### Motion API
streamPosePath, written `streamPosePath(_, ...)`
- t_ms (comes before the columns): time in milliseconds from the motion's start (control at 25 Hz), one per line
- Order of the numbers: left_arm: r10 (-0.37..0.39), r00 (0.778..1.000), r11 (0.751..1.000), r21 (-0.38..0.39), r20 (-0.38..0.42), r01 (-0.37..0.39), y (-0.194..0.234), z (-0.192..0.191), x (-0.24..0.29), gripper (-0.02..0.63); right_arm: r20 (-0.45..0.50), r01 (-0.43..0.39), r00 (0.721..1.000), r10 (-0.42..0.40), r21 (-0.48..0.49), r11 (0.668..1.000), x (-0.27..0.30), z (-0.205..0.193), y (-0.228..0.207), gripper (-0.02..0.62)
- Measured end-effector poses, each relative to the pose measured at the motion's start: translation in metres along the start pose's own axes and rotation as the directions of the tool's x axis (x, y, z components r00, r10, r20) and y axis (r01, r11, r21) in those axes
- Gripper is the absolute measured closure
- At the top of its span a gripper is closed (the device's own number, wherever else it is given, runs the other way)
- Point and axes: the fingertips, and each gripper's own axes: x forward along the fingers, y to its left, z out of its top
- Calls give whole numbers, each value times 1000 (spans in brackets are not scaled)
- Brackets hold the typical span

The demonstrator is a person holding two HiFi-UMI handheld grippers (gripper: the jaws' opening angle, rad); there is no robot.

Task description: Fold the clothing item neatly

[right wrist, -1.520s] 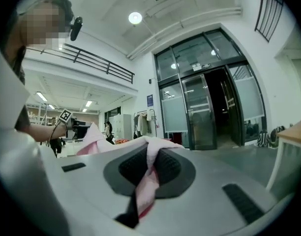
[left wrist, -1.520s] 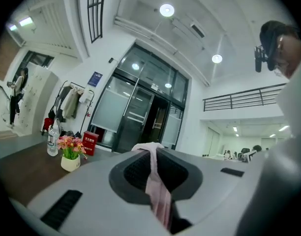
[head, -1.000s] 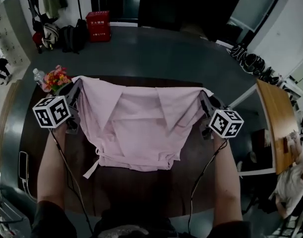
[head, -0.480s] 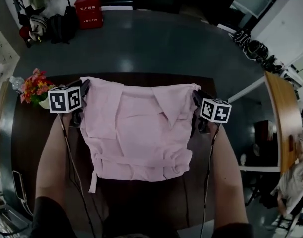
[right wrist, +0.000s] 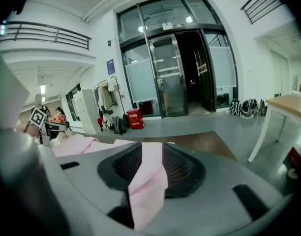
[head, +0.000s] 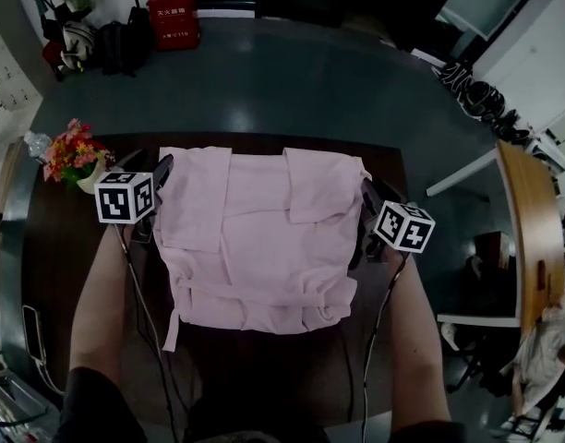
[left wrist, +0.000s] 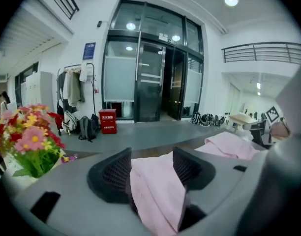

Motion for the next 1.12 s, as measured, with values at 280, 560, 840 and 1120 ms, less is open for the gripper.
streamPosePath(280,-26,934,989,-126,356,76,-67,46,-150,356,274,-150,952,141,14,989,-126,37,83,514)
streamPosePath(560,-252,822,959,18,511,283,-222,37,-302,357,438,-197,877,198,-47,979,-270,40,141,586)
streamPosePath(840,-284,821,958,121,495,259,-320,-11,-377,516,450,-191,871,199,-65,980,-363,-11,147,601)
streamPosePath(1120,-291,852,954,66,434,292,-340,-79,-400,572,340,-203,906,251,-170,964,-396,-82,177,601)
